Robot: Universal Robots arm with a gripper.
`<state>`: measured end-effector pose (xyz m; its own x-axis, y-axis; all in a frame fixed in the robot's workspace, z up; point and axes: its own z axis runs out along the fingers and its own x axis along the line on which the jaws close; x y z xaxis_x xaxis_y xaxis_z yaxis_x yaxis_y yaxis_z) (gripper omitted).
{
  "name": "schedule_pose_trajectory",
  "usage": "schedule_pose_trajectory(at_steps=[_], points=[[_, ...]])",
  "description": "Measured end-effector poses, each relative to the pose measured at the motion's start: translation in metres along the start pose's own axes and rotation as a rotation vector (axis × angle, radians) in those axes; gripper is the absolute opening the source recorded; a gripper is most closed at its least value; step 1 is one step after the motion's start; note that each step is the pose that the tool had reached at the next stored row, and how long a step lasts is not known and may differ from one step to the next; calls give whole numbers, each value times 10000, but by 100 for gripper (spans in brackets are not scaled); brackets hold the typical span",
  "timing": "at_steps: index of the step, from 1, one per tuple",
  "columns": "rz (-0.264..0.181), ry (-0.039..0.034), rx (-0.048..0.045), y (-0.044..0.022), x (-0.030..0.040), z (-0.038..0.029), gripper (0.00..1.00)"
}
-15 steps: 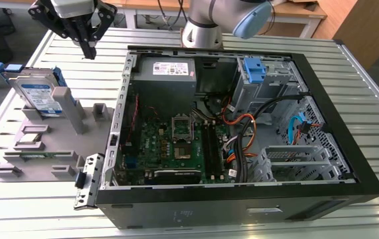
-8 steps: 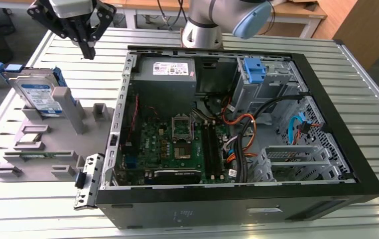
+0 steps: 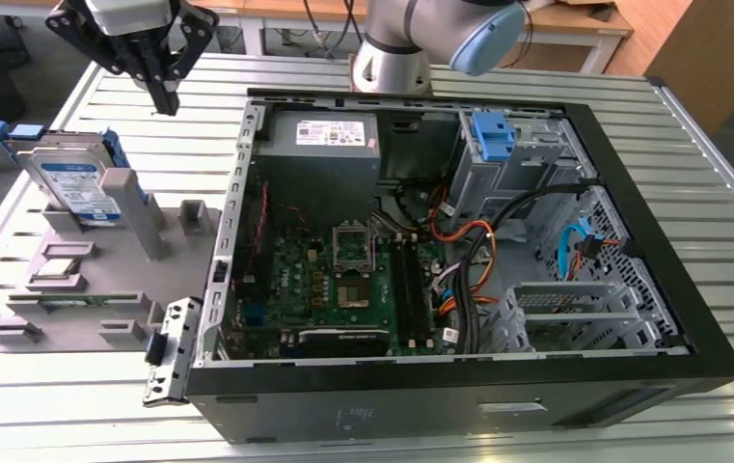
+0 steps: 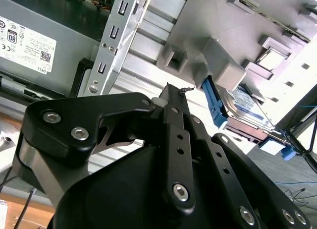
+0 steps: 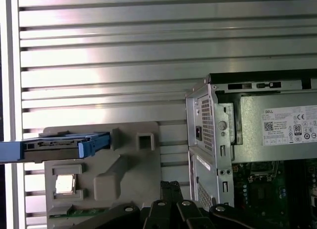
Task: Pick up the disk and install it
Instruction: 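Reach for the disk, then pick up the disk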
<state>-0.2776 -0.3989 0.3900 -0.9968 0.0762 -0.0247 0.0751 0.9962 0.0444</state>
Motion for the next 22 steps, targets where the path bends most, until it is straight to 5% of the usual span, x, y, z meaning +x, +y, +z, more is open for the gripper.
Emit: schedule_pose_trajectory(at_steps=[22], points=[[1,0,0,-11,147,4,10]])
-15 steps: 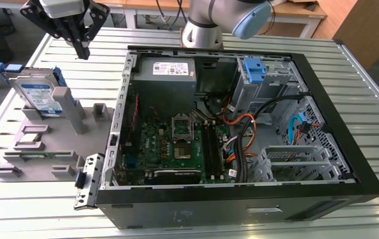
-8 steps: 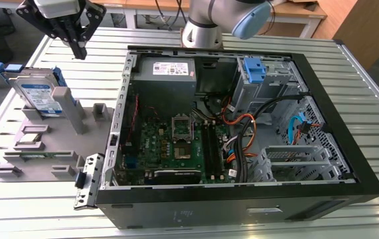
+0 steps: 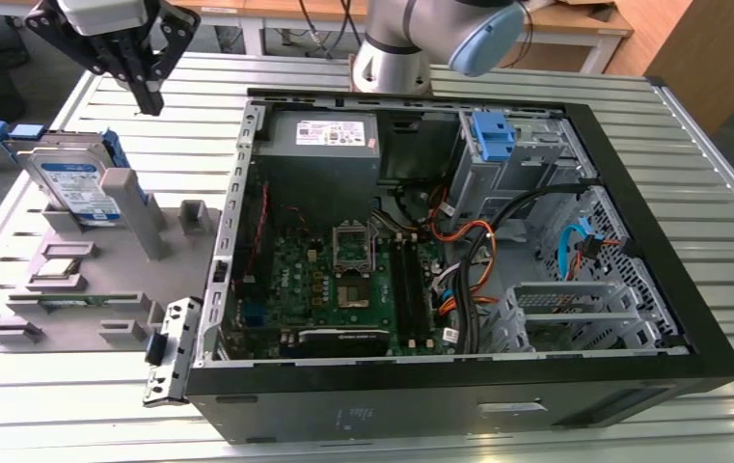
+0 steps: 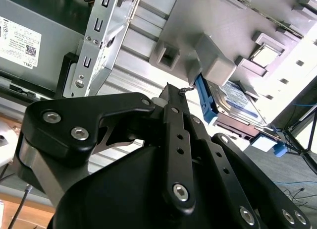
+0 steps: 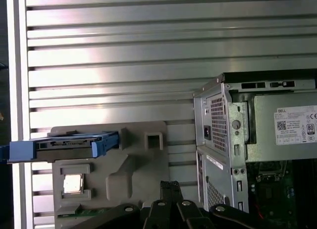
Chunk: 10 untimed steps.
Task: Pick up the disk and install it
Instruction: 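Pick up the disk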
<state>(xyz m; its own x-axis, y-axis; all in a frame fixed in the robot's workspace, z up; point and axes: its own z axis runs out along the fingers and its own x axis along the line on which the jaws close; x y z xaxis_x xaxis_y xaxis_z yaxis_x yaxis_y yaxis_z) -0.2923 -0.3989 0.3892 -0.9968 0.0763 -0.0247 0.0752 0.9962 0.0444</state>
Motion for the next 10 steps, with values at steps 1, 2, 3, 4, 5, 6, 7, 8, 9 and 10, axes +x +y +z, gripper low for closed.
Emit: schedule_pose_trajectory(at_steps=[1,2,3,4,5,6,7,8,9,10], points=[[-1,0,0,-1,6,0,10],[-1,0,0,-1,12,0,10],[-1,0,0,-2,18,0,10],[-1,0,0,-2,24,0,10],[-1,0,0,-2,30,1,10],[-1,0,0,-3,37,1,10],[-1,1,1,-3,43,0,10],[-1,1,1,-4,49,1,10],[-1,0,0,-4,54,1,10],[-1,0,0,-5,57,1,10]])
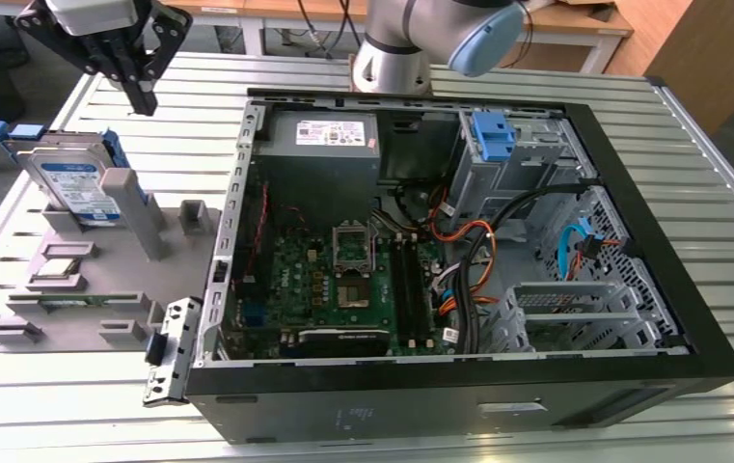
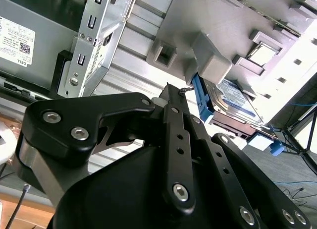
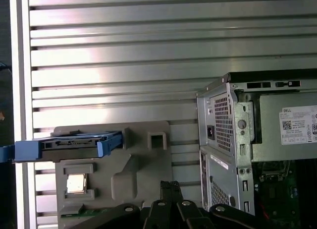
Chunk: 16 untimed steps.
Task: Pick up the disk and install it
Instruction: 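Pick up the disk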
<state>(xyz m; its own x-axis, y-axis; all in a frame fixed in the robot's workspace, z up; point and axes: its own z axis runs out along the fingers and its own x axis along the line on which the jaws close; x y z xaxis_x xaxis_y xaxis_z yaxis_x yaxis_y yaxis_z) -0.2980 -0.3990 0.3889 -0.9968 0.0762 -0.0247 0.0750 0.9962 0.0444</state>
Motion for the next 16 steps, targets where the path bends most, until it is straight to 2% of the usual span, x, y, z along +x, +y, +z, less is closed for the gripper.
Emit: schedule_pose_trajectory(at_steps=[16], points=[[0,0,0,-3,40,0,10]])
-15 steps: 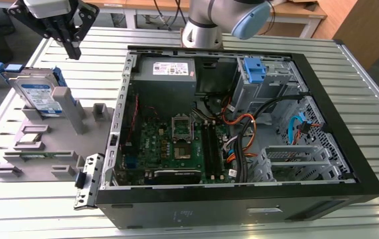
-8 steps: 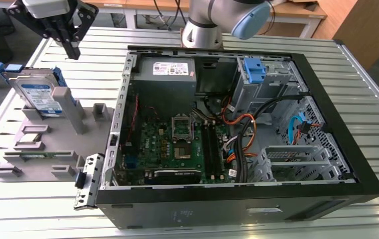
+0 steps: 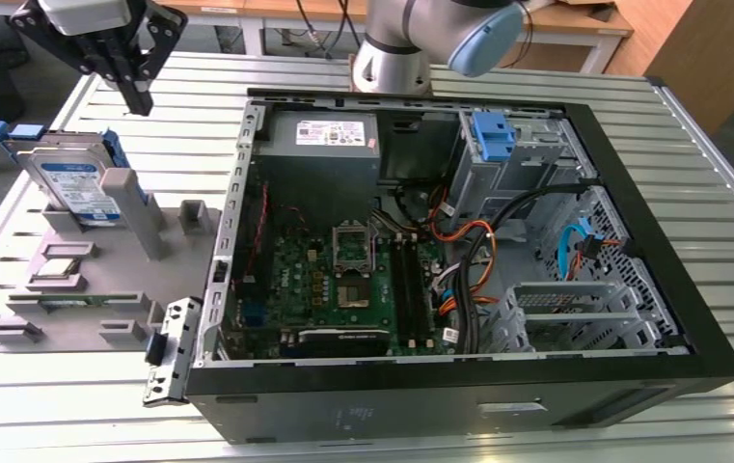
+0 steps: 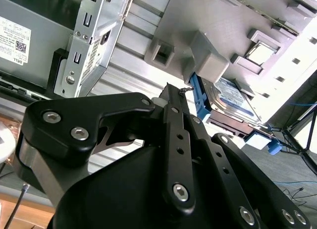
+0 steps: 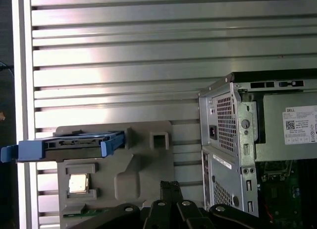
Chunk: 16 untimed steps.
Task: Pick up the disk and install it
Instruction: 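Pick up the disk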
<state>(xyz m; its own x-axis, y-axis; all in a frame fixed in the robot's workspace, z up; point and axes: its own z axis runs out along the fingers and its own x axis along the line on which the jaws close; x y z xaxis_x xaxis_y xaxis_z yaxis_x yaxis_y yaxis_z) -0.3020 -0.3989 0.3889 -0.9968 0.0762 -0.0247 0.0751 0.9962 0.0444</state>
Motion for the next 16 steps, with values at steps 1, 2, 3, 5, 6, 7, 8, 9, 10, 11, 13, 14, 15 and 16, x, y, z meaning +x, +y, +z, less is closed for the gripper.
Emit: schedule_pose_trajectory(at_steps=[1,2,3,5,6,7,8,9,10,11,13,14,15,16], points=[[0,0,0,0,3,0,10],[0,0,0,-1,6,0,10],[0,0,0,-1,9,0,10],[0,0,0,-1,14,0,10],[0,0,0,-1,17,0,10],[0,0,0,-2,20,0,10],[0,0,0,-2,23,0,10],[0,0,0,-2,26,0,10],[0,0,0,-2,31,0,10],[0,0,0,-3,35,0,10],[0,0,0,-3,44,0,10],[0,0,0,-4,49,0,10],[0,0,0,-4,54,0,10],[1,0,0,-5,59,0,10]])
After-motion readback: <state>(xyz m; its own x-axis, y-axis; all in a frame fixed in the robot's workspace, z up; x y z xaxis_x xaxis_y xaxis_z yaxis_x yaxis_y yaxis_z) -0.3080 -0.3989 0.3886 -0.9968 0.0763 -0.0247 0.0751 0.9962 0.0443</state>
